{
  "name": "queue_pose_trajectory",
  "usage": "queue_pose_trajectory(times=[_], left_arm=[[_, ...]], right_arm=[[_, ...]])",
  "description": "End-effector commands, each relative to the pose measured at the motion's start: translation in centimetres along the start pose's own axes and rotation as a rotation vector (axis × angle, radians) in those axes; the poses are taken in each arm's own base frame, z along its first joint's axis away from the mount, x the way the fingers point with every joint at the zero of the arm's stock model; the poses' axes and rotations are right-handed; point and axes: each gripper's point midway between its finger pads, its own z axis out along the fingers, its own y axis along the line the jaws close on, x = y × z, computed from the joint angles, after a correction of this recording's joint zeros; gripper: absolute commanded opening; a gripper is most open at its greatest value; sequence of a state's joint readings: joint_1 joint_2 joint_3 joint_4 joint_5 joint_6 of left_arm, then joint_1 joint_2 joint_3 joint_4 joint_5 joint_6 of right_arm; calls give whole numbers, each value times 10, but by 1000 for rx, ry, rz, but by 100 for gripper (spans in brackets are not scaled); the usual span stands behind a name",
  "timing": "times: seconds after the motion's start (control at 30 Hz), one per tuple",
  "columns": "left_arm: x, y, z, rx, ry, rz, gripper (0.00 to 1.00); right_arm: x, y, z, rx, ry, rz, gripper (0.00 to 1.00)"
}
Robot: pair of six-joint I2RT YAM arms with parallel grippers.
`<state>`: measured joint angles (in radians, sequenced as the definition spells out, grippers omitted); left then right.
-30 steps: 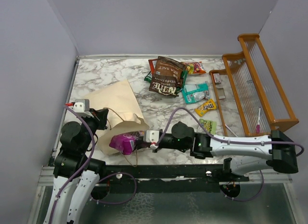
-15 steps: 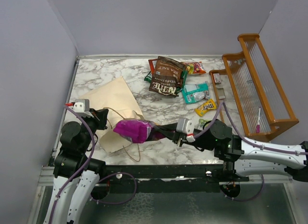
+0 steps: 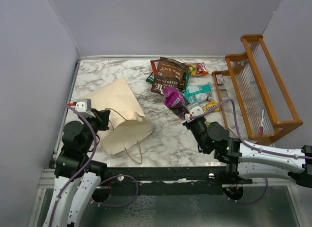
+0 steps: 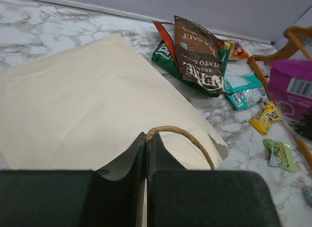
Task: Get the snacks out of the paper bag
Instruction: Adjust the paper bag at the center of the board.
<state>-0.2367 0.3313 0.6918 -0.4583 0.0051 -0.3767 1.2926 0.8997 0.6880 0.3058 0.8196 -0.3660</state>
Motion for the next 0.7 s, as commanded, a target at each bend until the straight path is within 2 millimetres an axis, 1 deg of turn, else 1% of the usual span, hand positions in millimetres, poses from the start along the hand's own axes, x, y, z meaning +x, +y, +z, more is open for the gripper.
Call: queue_pose_trajectory(times=[0.0,0.07,0.1,0.2,0.3,0.43,0.53,0.57,0.67], left_arm=[[-26,-5,3,-22,-33,-50,0],[-43,-14,8,-3,-42,-72,0],[-59,-22,10,12,-62,-81,0],[-94,-37,23,34,-85,-118,0],[-129,-50,42,51,-123,-144,0],[-171,-57,74,22,-153,-154,0],[-200,-57,96,-37,-160,-154,0],[-208,-58,101,-49,-158,-164,0],[-234,-70,111,-24,-178,-203,0]], right_arm=[[34,-32,0,171,86,109,1],[42,-26,0,135,93,138,1],[44,-23,-1,118,90,144,1],[47,-29,1,141,89,152,1],[45,-32,2,152,88,152,1],[45,-32,0,143,96,165,1],[48,-34,-5,145,110,183,1],[49,-36,-7,147,112,188,1],[50,-39,-11,150,115,205,1]])
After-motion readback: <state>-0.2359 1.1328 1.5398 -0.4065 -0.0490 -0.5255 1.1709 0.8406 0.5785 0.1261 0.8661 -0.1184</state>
